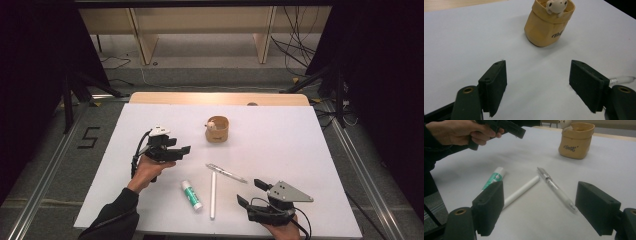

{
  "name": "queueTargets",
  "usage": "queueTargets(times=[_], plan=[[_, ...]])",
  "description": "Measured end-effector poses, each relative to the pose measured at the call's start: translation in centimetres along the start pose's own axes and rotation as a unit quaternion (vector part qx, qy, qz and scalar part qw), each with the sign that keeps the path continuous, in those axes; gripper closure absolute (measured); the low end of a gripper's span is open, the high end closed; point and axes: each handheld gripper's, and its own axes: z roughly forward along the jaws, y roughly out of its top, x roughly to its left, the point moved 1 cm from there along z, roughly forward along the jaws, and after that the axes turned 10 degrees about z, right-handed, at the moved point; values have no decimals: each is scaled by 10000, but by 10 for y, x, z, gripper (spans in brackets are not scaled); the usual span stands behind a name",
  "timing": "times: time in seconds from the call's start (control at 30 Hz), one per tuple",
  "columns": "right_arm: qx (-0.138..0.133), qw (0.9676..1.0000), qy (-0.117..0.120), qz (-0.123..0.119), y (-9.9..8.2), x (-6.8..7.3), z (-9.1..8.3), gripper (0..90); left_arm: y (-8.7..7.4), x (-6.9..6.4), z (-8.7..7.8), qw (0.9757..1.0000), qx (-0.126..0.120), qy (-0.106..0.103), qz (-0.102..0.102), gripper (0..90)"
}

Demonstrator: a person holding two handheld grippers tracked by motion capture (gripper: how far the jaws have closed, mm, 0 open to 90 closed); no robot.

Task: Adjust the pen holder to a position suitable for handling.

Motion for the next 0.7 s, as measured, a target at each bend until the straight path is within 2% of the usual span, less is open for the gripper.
queueTargets(times=[0.17,0.4,0.7], plan=[[62,10000,33,14,0,1,3,238,-3,-2,-5,10000,-61,-50,-21,281],[149,9999,65,9,4,7,9,239,-13,-11,-18,9993,-317,-150,84,258],[314,9992,226,-33,9,19,28,238,-28,-19,-33,9986,-511,-114,97,234]])
